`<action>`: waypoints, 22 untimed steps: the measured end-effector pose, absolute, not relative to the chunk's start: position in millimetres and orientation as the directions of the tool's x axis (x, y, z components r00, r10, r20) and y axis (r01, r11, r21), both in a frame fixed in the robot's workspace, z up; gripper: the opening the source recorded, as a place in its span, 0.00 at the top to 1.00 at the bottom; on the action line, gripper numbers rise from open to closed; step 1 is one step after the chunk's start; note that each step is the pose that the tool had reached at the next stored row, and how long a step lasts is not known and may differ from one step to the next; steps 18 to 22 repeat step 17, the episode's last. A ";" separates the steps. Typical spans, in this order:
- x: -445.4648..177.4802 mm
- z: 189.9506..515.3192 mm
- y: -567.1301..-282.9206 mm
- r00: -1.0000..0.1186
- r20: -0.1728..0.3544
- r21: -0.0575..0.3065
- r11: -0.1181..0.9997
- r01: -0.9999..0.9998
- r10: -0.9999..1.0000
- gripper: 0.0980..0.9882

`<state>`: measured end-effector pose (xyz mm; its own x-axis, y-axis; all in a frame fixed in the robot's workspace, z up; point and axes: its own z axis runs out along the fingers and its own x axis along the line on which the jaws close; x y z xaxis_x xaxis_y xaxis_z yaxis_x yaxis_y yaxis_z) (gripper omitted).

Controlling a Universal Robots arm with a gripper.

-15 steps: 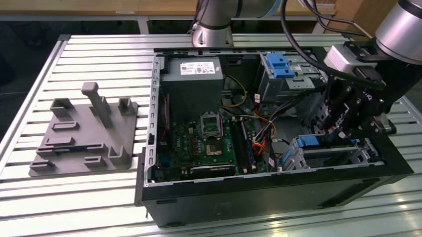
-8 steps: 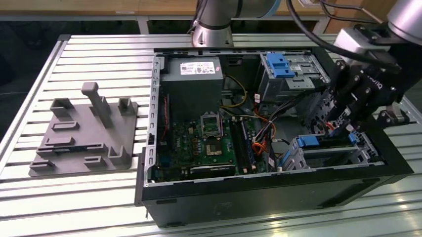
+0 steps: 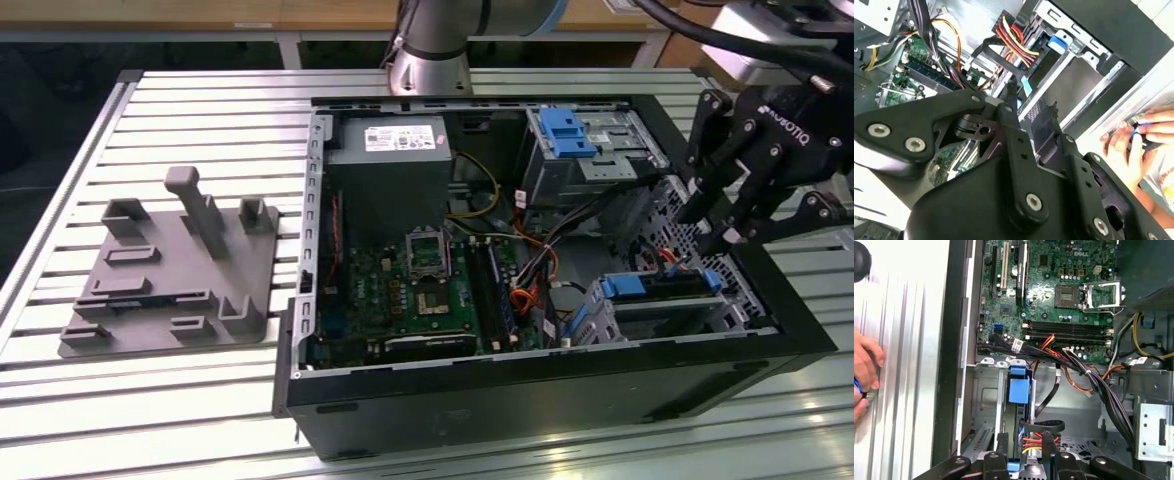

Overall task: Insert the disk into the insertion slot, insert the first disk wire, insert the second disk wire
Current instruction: 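Insert the second disk wire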

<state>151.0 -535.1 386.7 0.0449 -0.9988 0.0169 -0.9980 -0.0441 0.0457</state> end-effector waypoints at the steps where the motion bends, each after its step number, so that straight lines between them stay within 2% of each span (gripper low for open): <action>1: 151.0 386.7 -535.1 0.045 0.016 0.046 -0.044 -0.998 -0.999 0.67; 6: 151.0 386.8 -535.1 0.045 0.014 0.046 -0.044 -0.998 -0.999 0.68; 7: 151.0 386.8 -535.1 0.045 0.013 0.046 -0.044 -0.998 -0.999 0.75; 8: 151.0 386.8 -535.1 0.045 0.012 0.045 -0.044 -0.998 -0.999 0.75; 10: 151.0 386.8 -535.1 0.045 0.011 0.045 -0.044 -0.998 -0.999 0.89; 11: 151.0 386.8 -535.1 0.045 0.011 0.045 -0.044 -0.998 -0.999 0.89; 13: 151.0 386.8 -535.1 0.045 0.009 0.045 -0.044 -0.998 -0.999 0.99; 22: 151.0 386.8 -535.1 0.045 0.007 0.045 -0.045 -0.998 -0.999 0.99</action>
